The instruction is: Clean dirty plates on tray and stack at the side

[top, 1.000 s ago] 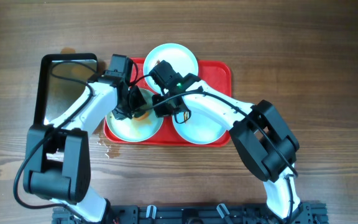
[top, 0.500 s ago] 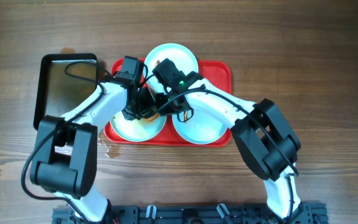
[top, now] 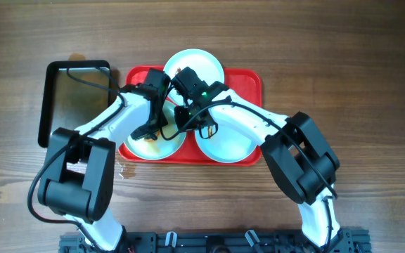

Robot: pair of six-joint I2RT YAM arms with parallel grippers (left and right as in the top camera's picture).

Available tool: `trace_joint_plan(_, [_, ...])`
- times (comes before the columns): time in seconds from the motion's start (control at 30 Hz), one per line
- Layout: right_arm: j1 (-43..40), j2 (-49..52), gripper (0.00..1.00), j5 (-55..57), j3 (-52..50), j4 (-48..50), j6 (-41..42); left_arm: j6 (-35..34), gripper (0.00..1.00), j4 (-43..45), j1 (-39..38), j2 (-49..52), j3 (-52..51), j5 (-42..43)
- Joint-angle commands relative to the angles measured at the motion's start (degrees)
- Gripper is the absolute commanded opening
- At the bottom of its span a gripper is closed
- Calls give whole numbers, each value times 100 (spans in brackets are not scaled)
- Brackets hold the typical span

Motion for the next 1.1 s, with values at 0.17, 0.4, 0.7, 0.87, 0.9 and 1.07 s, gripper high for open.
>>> trace_joint_plan(0.17, [-52, 179, 4, 35, 15, -173, -111, -142, 4, -540, 946, 376, -302, -603])
trace_joint_plan(0.4, [-52, 179, 4, 35, 15, -168, -107, -662, 4, -1182, 984, -160, -11, -662])
trace_joint_plan(0.7, [-57, -138, 4, 48, 319, -535, -160, -697, 4, -1615, 984, -2258, -11, -531])
trace_joint_plan(0.87, [-50, -697, 4, 942, 1233, -1547, -282, -695, 4, -1661, 999, -2411, -11, -74])
trace_joint_plan(0.9, [-79, -807, 4, 1080, 1300, -1683, -304, -697, 4, -1705, 1001, -2413, -11, -39])
trace_joint_plan(1.07, [129, -1126, 4, 2573, 1434, -1845, -723, -693, 4, -1779, 999, -2413, -11, 192])
